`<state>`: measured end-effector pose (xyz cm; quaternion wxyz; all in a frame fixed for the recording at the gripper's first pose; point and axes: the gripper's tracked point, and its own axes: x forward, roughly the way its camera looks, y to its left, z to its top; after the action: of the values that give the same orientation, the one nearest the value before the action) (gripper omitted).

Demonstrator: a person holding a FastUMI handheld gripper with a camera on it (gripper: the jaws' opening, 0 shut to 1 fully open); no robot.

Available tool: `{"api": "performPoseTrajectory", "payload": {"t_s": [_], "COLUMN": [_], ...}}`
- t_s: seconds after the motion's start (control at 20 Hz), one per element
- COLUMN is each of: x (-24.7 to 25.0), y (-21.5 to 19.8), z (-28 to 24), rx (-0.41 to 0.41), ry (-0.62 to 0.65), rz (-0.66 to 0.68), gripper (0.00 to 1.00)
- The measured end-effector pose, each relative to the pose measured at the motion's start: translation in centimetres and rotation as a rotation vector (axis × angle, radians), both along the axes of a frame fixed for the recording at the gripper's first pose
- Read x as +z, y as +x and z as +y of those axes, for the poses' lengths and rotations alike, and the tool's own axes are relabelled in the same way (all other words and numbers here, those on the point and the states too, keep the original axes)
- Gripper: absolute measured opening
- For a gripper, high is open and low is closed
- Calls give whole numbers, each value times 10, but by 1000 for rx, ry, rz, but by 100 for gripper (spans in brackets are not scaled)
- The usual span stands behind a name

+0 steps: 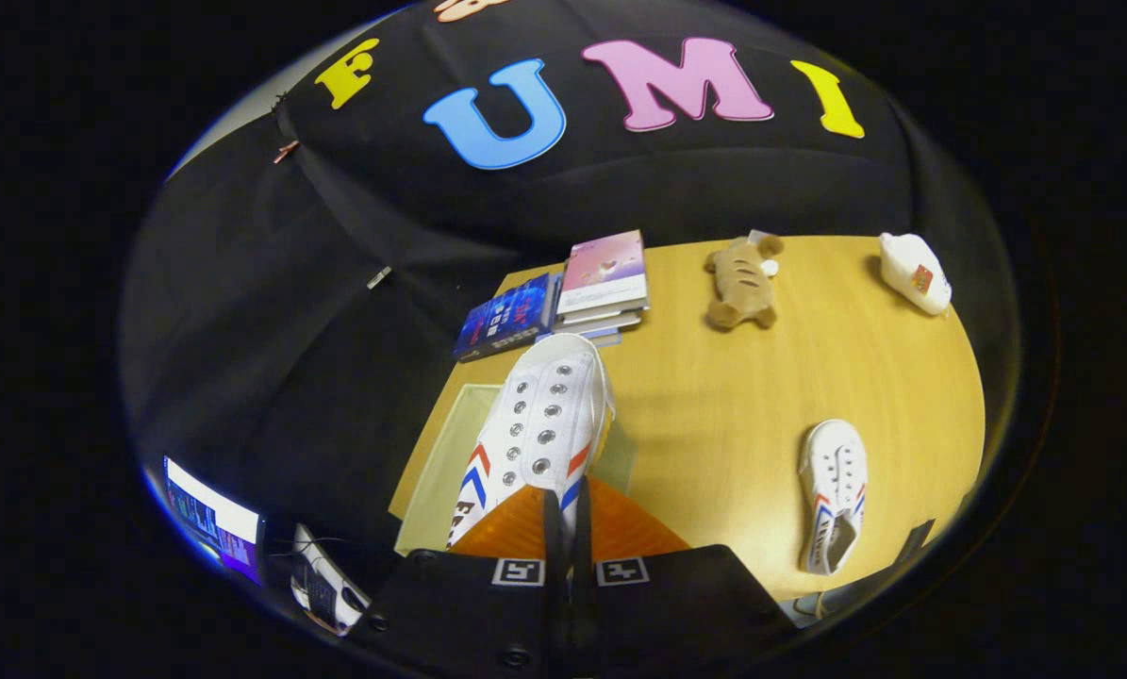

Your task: Open the storage box then place both shoes into the box .Put the left shoe in first, then the right shoe, with the right side of both shoes facing outward in a uniform manner.

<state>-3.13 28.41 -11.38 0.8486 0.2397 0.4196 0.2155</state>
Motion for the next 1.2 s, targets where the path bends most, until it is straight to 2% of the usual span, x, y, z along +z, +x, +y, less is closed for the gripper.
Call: {"api": "performPoseTrajectory", "payload": {"t_s": [0.3, 0.65, 0.75, 0.8, 0.85, 0.95, 1.1, 1.2], "x": [-37, -78, -82, -72, -66, -61, -45, -32], "y": [-15, 1, -7, -16, -16, -17, -23, -27], "z": [88, 128, 151, 161, 175, 168, 144, 116], "rx": [58, -28, 51, 91, 95, 117, 154, 151], "ry": [-18, -89, -40, 24, 62, 55, 43, 46], "rz": [129, 174, 204, 236, 249, 220, 154, 102], "gripper": [5, 5, 6, 19, 32, 64, 70, 80]}}
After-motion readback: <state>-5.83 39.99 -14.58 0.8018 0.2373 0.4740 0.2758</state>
